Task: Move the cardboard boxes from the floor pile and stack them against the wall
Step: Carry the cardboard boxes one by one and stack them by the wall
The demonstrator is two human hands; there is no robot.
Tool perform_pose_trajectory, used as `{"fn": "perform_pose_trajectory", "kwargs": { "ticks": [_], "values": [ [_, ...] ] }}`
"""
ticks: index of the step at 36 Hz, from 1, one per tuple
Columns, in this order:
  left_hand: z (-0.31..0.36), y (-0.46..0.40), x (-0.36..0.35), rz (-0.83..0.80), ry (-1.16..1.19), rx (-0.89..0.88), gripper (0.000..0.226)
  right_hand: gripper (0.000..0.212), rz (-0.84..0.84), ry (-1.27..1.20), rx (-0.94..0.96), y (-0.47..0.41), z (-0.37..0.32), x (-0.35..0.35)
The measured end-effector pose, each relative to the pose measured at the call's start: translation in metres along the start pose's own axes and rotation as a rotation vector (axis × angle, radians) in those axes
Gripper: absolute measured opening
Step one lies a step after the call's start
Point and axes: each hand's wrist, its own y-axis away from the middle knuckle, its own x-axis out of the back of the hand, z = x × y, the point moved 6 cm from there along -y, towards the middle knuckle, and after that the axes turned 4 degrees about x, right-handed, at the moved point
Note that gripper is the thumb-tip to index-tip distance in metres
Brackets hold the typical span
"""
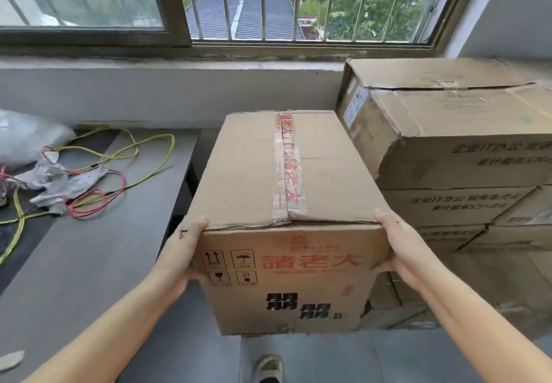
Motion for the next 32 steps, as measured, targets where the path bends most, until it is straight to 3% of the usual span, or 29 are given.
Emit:
{"fn": "perform_pose_trajectory", "kwargs": {
  "ticks": [2, 6, 9, 11, 12, 15, 19, 23, 32],
  "values": [
    [-0.012, -0.017, -0.006, 0.004, 0.025, 0.029, 0.033, 0.027, 0.008, 0.008, -0.033, -0.015, 0.016, -0.004],
    [-0.036, -0.036, -0.025, -0.055, 0.026, 0.071, 0.032, 0.059, 0.081, 0.067, -0.059, -0.040, 0.051, 0.003],
    [-0.063, -0.044, -0.029, -0.078, 0.025, 0.189, 0.042, 0.035, 0.094, 0.054, -0.100, -0.047, 0.065, 0.002],
    [-0.079, -0.046, -0.030, -0.062, 0.023, 0.294, 0.063, 0.031, 0.088, 0.064, -0.118, -0.049, 0.074, -0.002],
    [-0.082, -0.045, -0.032, -0.061, 0.011, 0.338, 0.062, 0.032, 0.090, 0.066, -0.115, -0.050, 0.079, -0.004],
    [-0.084, -0.043, -0.038, -0.069, 0.022, 0.417, 0.047, 0.054, 0.165, -0.006, -0.161, -0.050, 0.089, -0.003],
    [-0.087, -0.047, -0.043, -0.102, 0.178, 0.492, 0.054, 0.077, 0.222, -0.287, -0.450, -0.043, 0.106, -0.013],
    [-0.085, -0.059, -0.046, -0.093, 0.270, 0.482, 0.058, 0.066, 0.162, -0.497, -0.538, -0.054, 0.104, -0.022],
    [-0.053, -0.097, -0.075, -0.044, 0.361, 0.461, 0.054, 0.067, 0.211, -0.523, -0.511, -0.109, 0.074, -0.028]
  ]
}}
